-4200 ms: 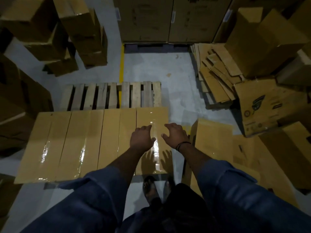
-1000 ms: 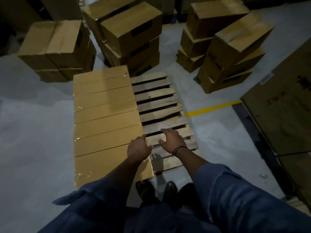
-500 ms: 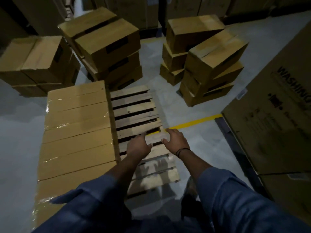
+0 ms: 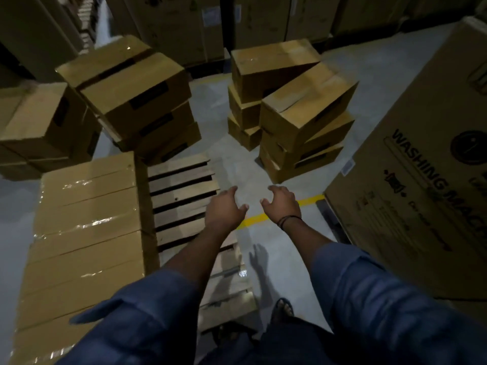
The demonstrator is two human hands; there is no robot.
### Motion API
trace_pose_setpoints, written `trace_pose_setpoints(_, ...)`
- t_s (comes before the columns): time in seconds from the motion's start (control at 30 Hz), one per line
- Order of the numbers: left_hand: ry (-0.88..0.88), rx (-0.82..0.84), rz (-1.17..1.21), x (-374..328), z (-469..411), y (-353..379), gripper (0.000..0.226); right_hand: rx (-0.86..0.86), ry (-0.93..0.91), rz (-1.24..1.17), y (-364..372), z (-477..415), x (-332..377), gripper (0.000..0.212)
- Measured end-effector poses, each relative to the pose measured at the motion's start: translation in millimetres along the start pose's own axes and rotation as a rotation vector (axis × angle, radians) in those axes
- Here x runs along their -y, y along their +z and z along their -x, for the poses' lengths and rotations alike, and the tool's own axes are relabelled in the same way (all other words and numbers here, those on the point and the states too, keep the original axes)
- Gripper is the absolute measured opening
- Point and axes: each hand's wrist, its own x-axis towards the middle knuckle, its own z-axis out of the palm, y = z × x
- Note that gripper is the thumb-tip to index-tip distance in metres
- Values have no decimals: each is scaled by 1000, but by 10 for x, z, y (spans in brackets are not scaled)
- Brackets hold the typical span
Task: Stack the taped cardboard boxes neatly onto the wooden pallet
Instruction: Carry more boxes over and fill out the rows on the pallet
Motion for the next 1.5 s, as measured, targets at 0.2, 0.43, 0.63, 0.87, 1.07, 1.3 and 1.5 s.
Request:
trace_pose_setpoints(0.2,110,-39,-35,-292,-819,-225,75,-148,61,-100,-355,-640,-10,48)
trace_pose_setpoints(0.43,190,-35,-116,-832,-2207,-245,71,-230,160,-146,-748,-1946,-144,51)
trace_pose_setpoints(0.63,201,35,-144,-1329,-3811,130,63,-179,232,-112,-750,-3555,-395,50)
trace_pose_setpoints(0.87,229,120,-176,-1870,-5762,541,65,-238,396,-83,-990,-5221,-823,63)
trace_pose_setpoints(1.07,223,187,-188,-2229,-7064,900,85,-259,553,-122,-1112,-6178,-1185,80)
trace_pose_setpoints(1.3,275,349,-263,-2415,-7943,1269,105,-245,609,-137,-1173,-6772,-1515,79)
trace_pose_setpoints(1.5,325,389,-300,-2445,-8036,1401,121,-316,671,-172,-1163,-6905,-1644,76)
